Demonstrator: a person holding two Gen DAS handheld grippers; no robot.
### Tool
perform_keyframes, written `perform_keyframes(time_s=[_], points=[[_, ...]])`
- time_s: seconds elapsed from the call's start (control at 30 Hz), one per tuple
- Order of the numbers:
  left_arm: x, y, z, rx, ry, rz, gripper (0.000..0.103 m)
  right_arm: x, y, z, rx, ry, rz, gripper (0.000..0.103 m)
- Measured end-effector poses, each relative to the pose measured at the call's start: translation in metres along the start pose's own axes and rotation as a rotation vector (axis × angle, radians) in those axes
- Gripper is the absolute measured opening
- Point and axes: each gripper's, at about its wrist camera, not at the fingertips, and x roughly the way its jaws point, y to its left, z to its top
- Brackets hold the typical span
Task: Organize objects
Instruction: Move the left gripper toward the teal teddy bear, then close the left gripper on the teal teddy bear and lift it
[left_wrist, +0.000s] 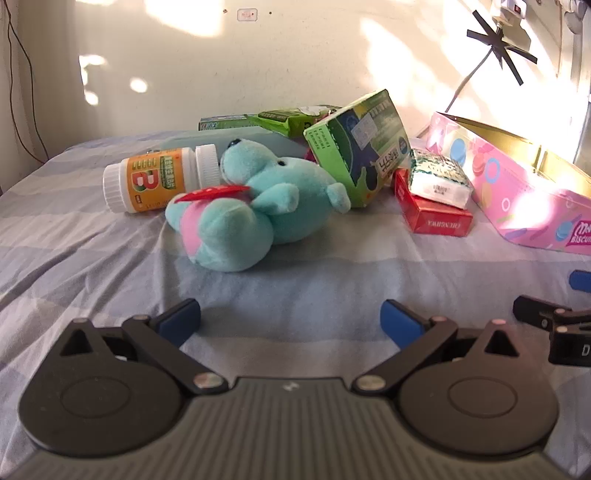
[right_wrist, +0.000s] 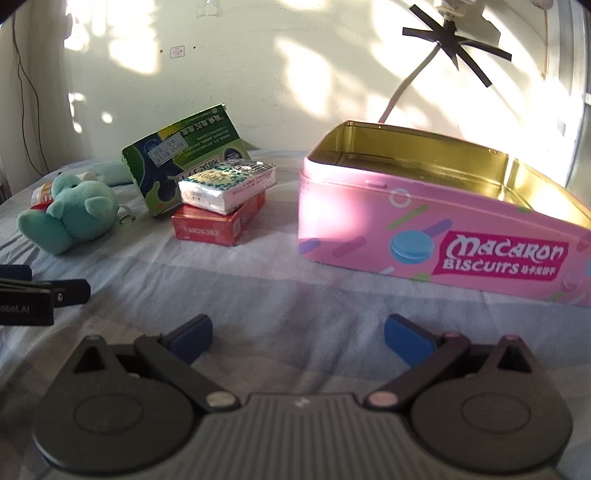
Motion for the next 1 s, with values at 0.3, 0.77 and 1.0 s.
perform_keyframes(time_s=[0.3,0.77,1.0], points=[[-0.023,0.052,0.003,-0.041,-0.039,0.034,0.103,-0.009,0.053,0.025,-0.108,-0.100,0.136,0.103],[-0.019,0.103,0.045,-0.167,-0.048,-0.248,0.103,0.017,0.120,0.061,-0.220,-0.115,0.316,0.092],[0.006,0.095,0.064,-0.235,-0.004,-0.384,0.092,0.044,0.141,0.073,-0.337,-0.079,0.443,0.094]])
